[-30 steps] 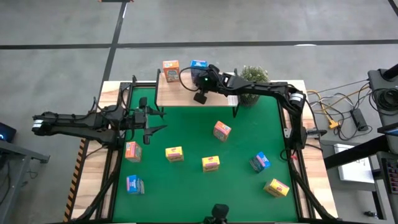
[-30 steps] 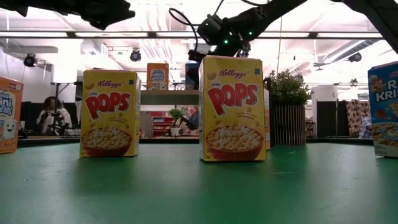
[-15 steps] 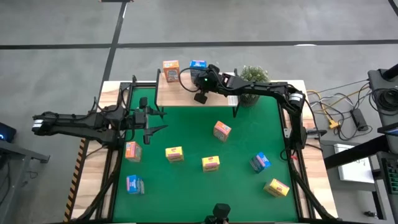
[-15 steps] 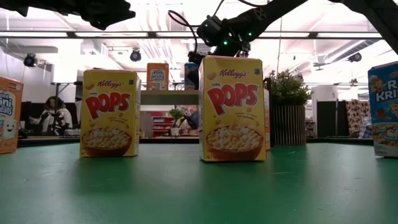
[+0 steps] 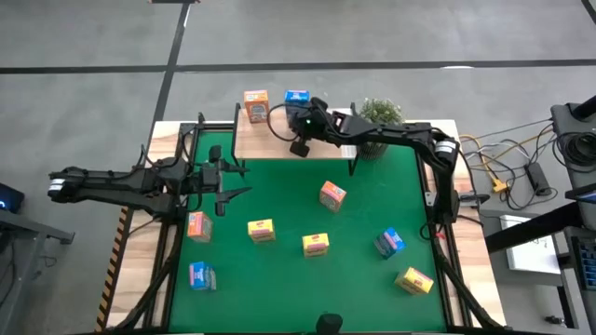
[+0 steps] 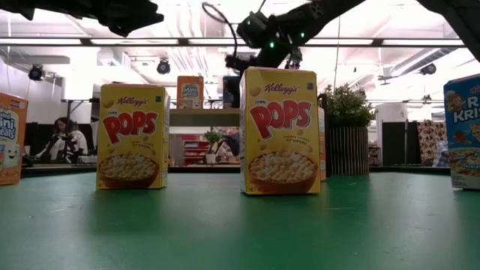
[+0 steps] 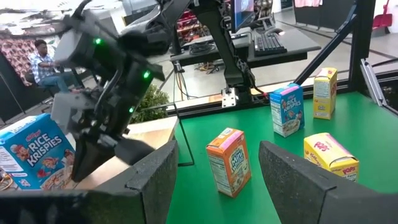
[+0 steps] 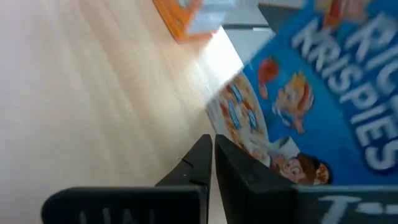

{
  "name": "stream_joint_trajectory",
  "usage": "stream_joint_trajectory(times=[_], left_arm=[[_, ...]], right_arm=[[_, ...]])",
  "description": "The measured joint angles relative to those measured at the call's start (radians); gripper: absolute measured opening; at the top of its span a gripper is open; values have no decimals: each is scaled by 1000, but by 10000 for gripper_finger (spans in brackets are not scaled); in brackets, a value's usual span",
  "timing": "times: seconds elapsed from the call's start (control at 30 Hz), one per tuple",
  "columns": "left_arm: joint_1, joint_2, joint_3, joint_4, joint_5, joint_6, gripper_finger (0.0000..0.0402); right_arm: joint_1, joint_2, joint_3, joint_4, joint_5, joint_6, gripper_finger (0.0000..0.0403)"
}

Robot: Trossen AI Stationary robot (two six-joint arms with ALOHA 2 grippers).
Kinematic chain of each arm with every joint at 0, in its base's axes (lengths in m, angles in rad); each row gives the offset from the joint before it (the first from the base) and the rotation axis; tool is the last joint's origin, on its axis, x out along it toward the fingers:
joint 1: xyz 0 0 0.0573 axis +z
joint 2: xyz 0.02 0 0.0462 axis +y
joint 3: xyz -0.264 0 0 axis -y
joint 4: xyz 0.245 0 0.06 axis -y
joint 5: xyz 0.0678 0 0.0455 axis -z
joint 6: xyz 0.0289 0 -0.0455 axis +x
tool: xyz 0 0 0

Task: Stack cereal on shelf
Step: Put the right orange cereal box on the shelf

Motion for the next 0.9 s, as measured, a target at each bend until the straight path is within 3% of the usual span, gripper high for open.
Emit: stream_joint_trajectory(times=[0.4, 0.9], left_arm=[[0, 24, 0, 5, 0, -79, 208], [-4, 85, 2, 0, 4, -262, 208]], right_arm=[[164, -213, -34, -98, 0, 16, 11], [370, -538, -449, 75, -1, 213, 11]])
